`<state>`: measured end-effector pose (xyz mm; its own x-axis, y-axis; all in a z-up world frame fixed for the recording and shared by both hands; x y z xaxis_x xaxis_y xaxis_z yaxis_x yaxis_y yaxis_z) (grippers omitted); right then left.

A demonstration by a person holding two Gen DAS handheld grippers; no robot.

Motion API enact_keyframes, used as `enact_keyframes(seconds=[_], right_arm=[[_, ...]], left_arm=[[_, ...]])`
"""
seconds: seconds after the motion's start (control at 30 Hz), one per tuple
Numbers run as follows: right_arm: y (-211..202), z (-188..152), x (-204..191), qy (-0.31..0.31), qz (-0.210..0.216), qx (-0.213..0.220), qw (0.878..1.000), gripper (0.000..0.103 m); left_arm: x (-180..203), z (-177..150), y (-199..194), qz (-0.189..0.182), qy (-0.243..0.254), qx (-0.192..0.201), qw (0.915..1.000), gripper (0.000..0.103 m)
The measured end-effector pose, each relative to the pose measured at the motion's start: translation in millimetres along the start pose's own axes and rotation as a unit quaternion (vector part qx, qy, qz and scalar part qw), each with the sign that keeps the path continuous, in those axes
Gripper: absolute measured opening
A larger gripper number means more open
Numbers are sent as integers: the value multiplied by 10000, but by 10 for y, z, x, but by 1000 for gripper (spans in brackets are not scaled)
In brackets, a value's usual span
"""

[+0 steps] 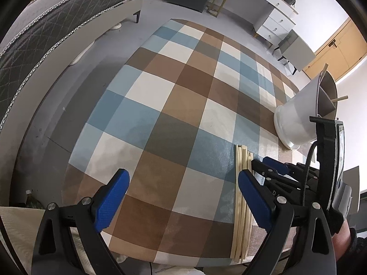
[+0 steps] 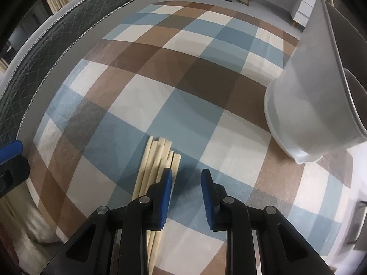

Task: Organize utensils
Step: 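Lower the right tool onto the bundle and close on a chopstick, then lift the chopstick with the right tool while the left tool grasps another chopstick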

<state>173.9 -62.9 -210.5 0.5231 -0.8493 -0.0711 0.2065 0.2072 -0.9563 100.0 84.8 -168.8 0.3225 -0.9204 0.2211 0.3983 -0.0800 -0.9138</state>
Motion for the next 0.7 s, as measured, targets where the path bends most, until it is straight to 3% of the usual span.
enact_keyframes(seconds=[0.23,0.43,0.53,0.57,0.7], right_arm=[[64,64,-52,-78,-267,-225,9994,24],[108,198,-77,59,-215,-91,9997,24],[145,252,-77,234,-148,52,9996,15],[145,267,-72,293,-103,111,9995,5],[88,257,-1,562,125,392,9976,4]], left_arm=[[-174,77,-66,193,-310,202,9991,93],[-182,69,-21,188,-299,118,9993,93],[-197,66,0,257,-278,98,9992,93],[-200,65,16,271,-266,74,9993,93],[-193,29,84,332,-183,-44,9993,93]])
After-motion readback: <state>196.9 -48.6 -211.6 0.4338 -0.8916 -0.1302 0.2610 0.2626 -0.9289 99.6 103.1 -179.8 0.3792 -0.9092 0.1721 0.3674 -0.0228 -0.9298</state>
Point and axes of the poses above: each gripper's, at about its wrist camera, not at the fingertips, and y roughly the way its jaws point, x to its right, z to its top, the point moved 7 cm from there along y, roughly the way its jaws point, and after that the axes turned 4 degrees about z, right-handed, at the moved point
